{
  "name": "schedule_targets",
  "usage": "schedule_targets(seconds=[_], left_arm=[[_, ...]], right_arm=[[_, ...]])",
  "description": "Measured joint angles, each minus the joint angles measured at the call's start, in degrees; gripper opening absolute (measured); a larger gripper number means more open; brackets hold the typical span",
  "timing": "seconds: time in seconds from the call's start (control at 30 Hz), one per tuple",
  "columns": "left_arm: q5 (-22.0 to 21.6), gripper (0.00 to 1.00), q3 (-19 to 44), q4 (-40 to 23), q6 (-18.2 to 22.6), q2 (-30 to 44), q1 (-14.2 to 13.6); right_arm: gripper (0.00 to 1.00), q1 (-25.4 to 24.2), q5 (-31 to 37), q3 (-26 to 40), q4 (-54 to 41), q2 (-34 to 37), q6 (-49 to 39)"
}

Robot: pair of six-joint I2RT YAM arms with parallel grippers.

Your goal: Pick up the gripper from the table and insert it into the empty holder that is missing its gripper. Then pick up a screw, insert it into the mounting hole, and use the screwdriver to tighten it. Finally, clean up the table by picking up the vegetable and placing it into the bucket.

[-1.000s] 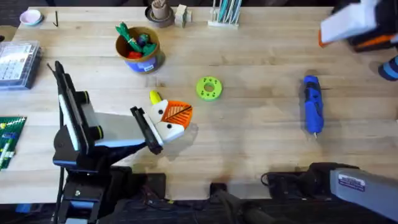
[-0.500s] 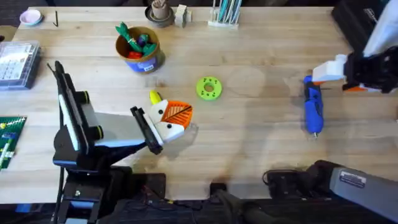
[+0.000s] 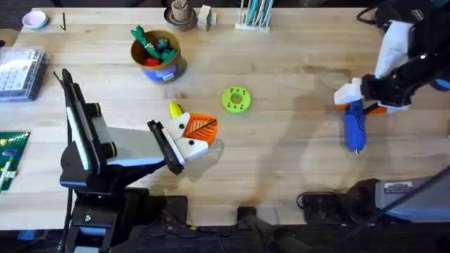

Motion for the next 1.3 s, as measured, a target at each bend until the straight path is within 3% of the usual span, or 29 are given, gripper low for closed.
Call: schedule_targets(seconds=[0.2, 0.77, 0.83, 1.2, 1.3], left_arm=[[0.0, 0.013, 0.0, 0.0, 0.0, 0.0, 0.0], [0.0, 0.013, 0.0, 0.0, 0.0, 0.0, 0.0], [0.0, 0.013, 0.0, 0.0, 0.0, 0.0, 0.0], [0.0, 0.013, 0.0, 0.0, 0.0, 0.0, 0.0], [0.0, 0.013, 0.0, 0.0, 0.0, 0.0, 0.0]], right_arm=[[0.854, 0.0, 0.6, 0.0, 1.7, 4.9, -0.2], [0.820, -0.1, 0.8, 0.0, 5.8, 4.9, 0.0], [0.743, -0.1, 0.9, 0.0, 6.0, 4.9, 0.0], [0.078, -0.2, 1.6, 0.0, 6.1, 5.4, -0.2], [0.022, -0.2, 1.6, 0.0, 6.2, 5.4, 0.0]])
